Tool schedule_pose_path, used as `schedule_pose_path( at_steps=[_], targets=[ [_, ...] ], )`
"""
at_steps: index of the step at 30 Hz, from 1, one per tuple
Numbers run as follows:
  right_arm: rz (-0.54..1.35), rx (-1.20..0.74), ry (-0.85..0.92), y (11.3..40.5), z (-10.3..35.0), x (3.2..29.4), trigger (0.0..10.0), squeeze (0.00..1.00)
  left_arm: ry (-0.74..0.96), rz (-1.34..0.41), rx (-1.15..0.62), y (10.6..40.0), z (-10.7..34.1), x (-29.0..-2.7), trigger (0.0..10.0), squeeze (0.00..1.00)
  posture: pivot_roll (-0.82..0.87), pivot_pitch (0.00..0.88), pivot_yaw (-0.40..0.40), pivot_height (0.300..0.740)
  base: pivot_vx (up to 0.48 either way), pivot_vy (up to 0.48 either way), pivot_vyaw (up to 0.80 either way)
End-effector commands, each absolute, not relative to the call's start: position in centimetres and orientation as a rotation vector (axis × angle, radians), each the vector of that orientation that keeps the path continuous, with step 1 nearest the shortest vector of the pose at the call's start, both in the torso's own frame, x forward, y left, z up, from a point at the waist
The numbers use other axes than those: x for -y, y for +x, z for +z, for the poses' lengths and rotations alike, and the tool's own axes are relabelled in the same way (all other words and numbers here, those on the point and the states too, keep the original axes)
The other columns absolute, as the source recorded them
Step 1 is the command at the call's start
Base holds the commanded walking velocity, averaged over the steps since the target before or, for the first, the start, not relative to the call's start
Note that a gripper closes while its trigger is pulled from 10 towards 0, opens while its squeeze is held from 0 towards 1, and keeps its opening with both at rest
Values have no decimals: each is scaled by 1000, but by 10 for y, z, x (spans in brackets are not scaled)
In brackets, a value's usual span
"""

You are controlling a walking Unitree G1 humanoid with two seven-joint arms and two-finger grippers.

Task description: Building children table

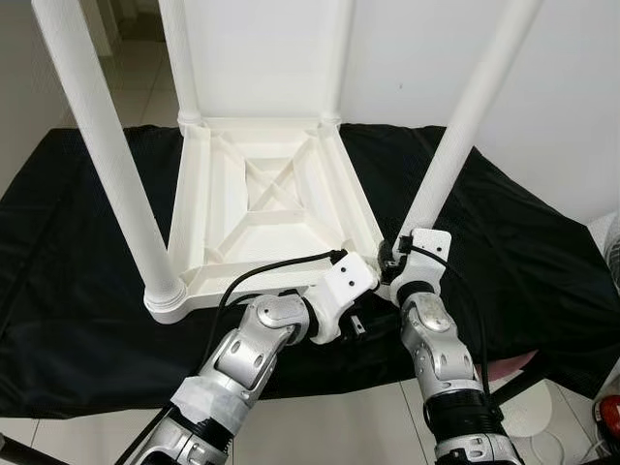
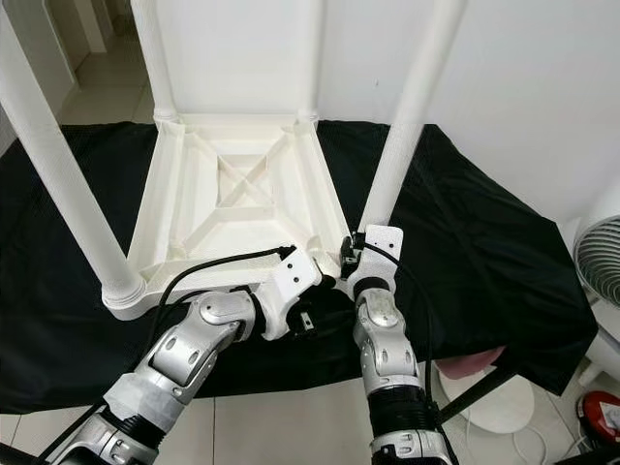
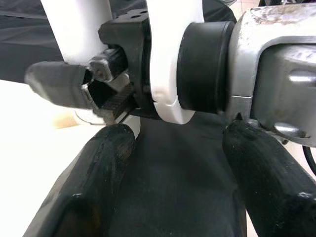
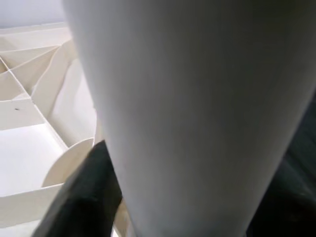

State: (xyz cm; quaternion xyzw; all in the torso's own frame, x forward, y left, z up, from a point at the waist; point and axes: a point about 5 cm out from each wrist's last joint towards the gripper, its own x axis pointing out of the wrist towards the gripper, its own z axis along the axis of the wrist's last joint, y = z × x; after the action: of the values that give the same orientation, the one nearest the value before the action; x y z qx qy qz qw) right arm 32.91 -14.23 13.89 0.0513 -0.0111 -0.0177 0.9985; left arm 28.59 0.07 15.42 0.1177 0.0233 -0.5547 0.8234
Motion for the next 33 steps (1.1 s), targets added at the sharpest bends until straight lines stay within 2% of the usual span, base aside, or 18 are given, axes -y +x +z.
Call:
schedule_pose_path(
  at_steps=[1, 10, 11, 15, 19, 24, 33],
  targets=[
    [-14, 6, 120, 327, 137, 142, 10000, 1000, 262, -1129, -36, 289, 155, 3, 10000, 0, -32, 22, -49, 740, 0, 0, 0],
    [24, 47, 107, 320, 141, 153, 10000, 1000, 267, -1125, -21, 292, 159, 3, 10000, 0, -27, 10, -47, 740, 0, 0, 0],
    [94, 62, 78, 311, 140, 160, 10000, 0, 274, -1115, -22, 295, 159, 1, 10000, 0, -23, 9, -46, 740, 0, 0, 0],
    [147, 71, 56, 304, 139, 164, 10000, 0, 279, -1109, -22, 297, 159, -1, 10000, 0, -22, 8, -46, 740, 0, 0, 0],
    [273, 99, -77, 285, 141, 192, 10000, 0, 286, -1100, -13, 300, 162, -2, 10000, 0, -20, 7, -39, 740, 0, 0, 0],
    [371, 83, -127, 289, 143, 203, 10000, 0, 295, -1090, -9, 303, 163, -5, 10000, 0, -8, 6, -44, 740, 0, 0, 0],
    [466, 46, -172, 310, 141, 198, 10000, 0, 298, -1078, -2, 304, 165, -6, 10000, 0, 7, 3, -48, 740, 0, 0, 0]
  ],
)
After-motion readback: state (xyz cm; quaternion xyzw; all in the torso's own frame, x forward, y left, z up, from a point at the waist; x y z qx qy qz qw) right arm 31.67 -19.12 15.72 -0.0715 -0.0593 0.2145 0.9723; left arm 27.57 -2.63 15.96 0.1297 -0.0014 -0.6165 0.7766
